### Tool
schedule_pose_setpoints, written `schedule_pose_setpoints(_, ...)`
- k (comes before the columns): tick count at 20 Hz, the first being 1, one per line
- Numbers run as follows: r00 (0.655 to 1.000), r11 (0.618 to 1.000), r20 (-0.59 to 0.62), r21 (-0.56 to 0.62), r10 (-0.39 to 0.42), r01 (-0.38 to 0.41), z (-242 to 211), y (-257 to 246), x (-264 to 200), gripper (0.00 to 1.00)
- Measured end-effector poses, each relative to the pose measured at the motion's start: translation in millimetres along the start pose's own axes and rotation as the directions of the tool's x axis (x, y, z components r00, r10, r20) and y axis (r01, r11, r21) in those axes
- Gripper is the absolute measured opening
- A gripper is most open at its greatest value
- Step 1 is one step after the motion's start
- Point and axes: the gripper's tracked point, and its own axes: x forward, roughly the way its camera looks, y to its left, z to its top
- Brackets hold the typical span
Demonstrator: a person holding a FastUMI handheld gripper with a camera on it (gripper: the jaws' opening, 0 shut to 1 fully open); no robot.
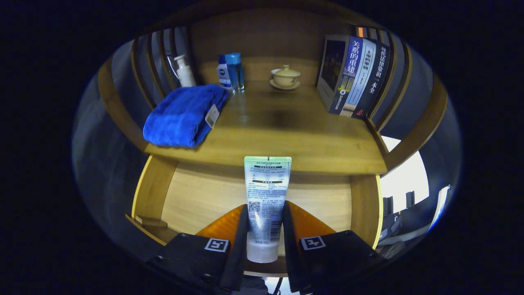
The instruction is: Pull open the drawer, take out the items inside it, and place them on the countertop above the cabinet.
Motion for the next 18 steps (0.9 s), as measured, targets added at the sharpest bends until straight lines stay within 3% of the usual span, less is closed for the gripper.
schedule_pose_setpoints(9, 0.996, 0.998, 0.071, 0.032, -0.060, 0.058, 101, -18, 45, 0.50)
schedule_pose_setpoints(18, 0.997, 0.996, 0.037, 0.064, -0.067, 0.065, 113, -9, 113, 0.53)
